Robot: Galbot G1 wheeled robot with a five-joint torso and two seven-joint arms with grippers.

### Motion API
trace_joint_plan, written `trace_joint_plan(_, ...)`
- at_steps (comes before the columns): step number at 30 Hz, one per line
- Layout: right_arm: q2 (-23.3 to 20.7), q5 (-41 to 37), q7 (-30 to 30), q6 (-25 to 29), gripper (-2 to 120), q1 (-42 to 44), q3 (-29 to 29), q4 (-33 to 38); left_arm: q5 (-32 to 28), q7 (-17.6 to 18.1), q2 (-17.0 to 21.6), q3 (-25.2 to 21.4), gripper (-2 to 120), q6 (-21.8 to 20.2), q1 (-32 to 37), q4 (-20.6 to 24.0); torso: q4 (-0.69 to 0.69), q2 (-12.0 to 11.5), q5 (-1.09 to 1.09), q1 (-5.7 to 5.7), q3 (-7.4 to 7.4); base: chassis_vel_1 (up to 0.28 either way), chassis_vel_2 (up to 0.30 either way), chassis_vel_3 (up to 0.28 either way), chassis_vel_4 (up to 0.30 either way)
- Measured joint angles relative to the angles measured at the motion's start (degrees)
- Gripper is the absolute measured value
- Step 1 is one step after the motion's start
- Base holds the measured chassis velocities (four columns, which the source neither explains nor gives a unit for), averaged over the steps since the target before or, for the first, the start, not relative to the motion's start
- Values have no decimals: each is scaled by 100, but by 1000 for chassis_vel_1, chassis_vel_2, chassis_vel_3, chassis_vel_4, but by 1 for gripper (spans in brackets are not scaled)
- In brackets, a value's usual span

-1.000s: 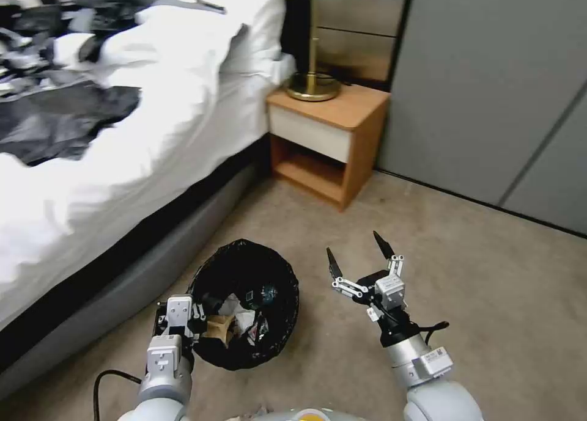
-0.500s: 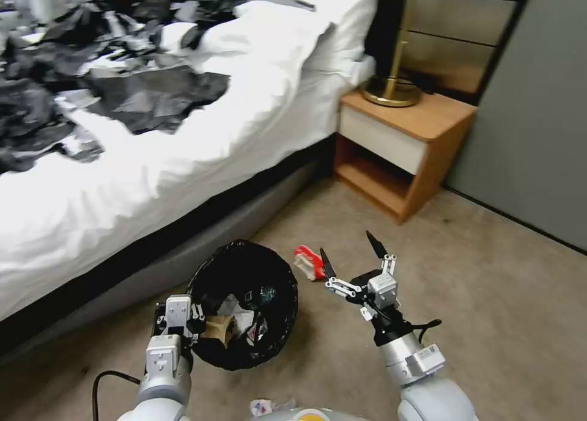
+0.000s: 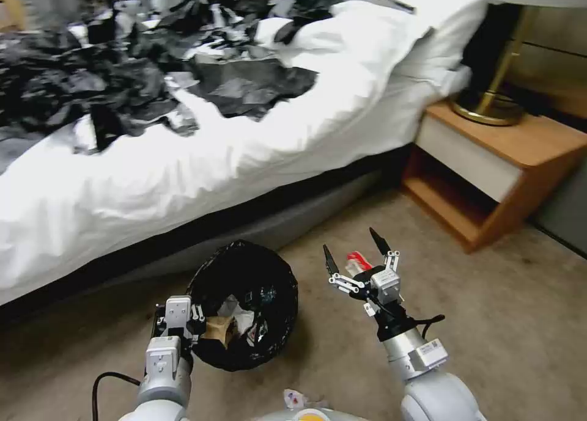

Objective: Pick up the trash bin, then pick up the garbage from the floor and place it into the trash bin.

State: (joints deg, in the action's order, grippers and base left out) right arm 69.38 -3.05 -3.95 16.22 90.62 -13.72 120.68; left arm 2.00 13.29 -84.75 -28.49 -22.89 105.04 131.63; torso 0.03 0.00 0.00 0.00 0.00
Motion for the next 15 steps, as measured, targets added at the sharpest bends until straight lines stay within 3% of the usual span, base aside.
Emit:
trace_joint_plan(9, -70, -107, 107, -87, 100, -226, -233, -152, 10, 0, 0, 27, 1, 6, -17, -33, -4, 0, 1, 0, 0, 13, 13, 6, 11)
trace_joint_plan(11, -109, -121, 459, -258, 100, -483, -510, -426, 16, 0, 0, 32, 1, 12, -12, -56, -4, 0, -1, 0, 0, 0, 0, 0, 0)
trace_joint_plan(13, -110, -127, 476, -320, 100, -573, -536, -537, 20, 0, -1, 35, 1, 16, -11, -63, -3, 0, -1, 0, 0, 0, 0, 0, 0)
trace_joint_plan(15, -89, -191, 352, -630, 100, -993, -510, -1163, 40, 0, -15, 48, 1, 36, 14, -73, -3, 0, 0, 0, 0, 0, 0, 0, 0)
